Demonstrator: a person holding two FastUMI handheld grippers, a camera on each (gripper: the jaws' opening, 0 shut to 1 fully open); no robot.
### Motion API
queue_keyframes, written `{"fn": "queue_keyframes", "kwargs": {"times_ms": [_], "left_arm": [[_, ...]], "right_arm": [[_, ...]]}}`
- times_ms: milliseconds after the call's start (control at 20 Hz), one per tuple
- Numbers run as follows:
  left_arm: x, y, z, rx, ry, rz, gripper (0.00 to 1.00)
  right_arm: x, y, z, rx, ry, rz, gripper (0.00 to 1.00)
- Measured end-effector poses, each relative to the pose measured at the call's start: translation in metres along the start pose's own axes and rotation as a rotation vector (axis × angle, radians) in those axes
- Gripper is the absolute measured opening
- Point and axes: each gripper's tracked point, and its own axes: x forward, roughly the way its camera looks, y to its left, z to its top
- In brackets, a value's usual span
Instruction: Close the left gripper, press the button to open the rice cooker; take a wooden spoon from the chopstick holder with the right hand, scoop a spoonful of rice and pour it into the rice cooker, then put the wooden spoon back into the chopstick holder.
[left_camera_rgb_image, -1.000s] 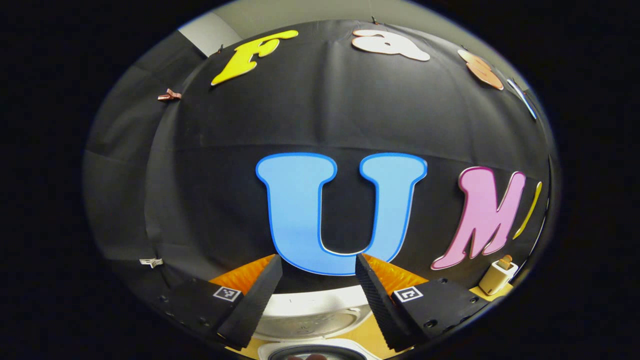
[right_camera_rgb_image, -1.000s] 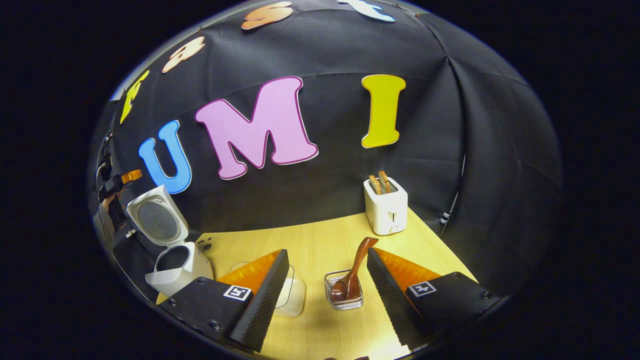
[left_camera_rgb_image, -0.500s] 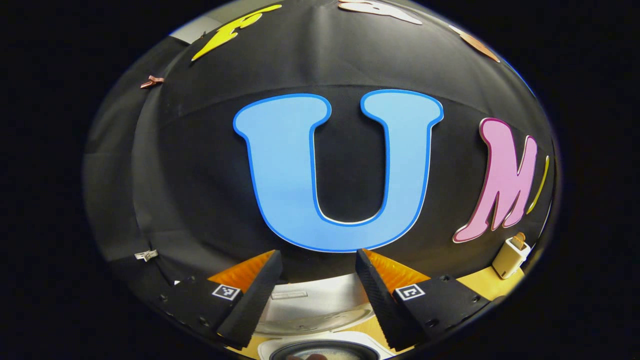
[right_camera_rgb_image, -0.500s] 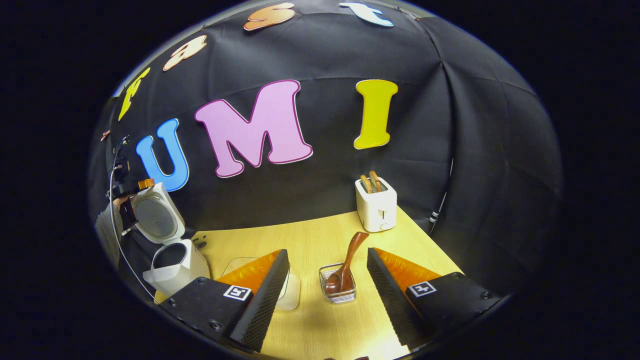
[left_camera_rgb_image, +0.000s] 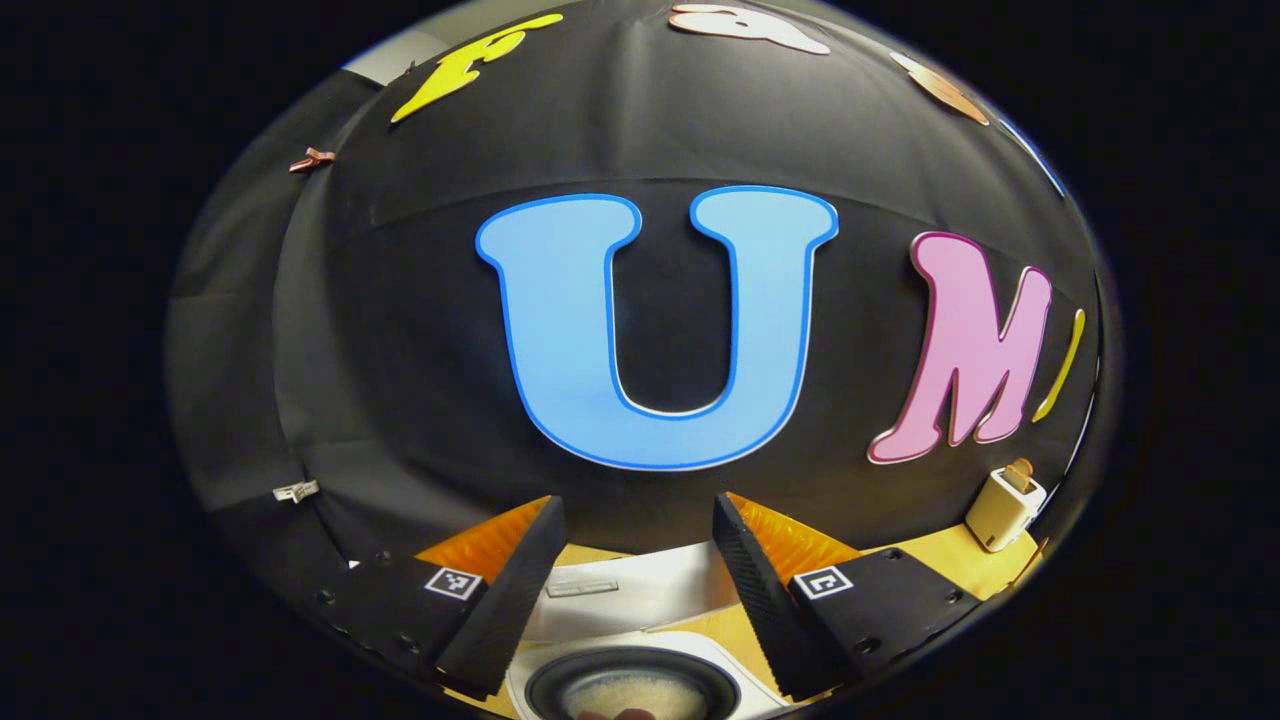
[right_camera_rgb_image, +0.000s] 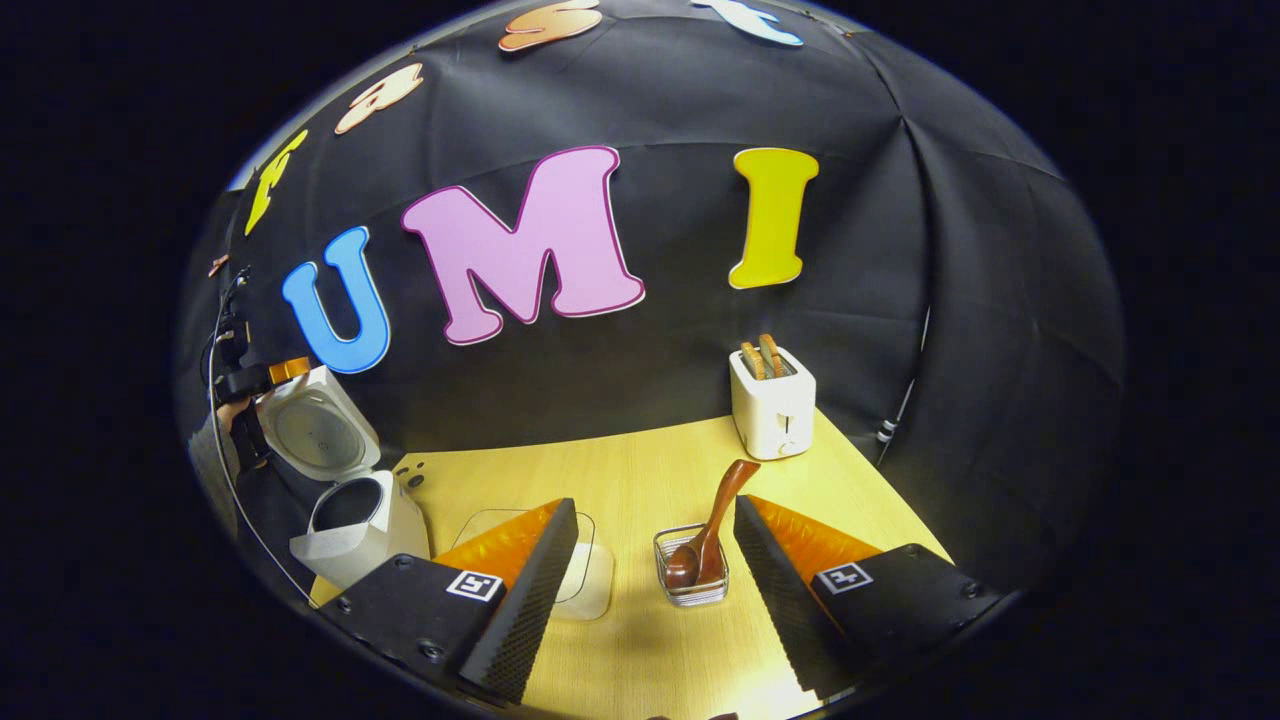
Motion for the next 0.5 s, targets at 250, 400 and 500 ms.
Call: {"fn": "queue_keyframes", "kwargs": {"times_ms": [250, 400, 500], "left_arm": [[-0.05, -0.021, -0.042, -0.022, 0.076, -0.008, 0.98], [-0.079, -0.034, -0.079, -0.027, 0.134, -0.02, 0.97], [-0.091, -0.04, -0.103, -0.033, 0.158, -0.022, 0.97]], "right_arm": [[0.005, -0.008, 0.017, -0.027, -0.024, 0.04, 0.98], [0.008, -0.019, 0.024, -0.023, -0.028, 0.055, 0.98], [0.008, -0.029, 0.02, -0.025, -0.022, 0.059, 0.97]]}}
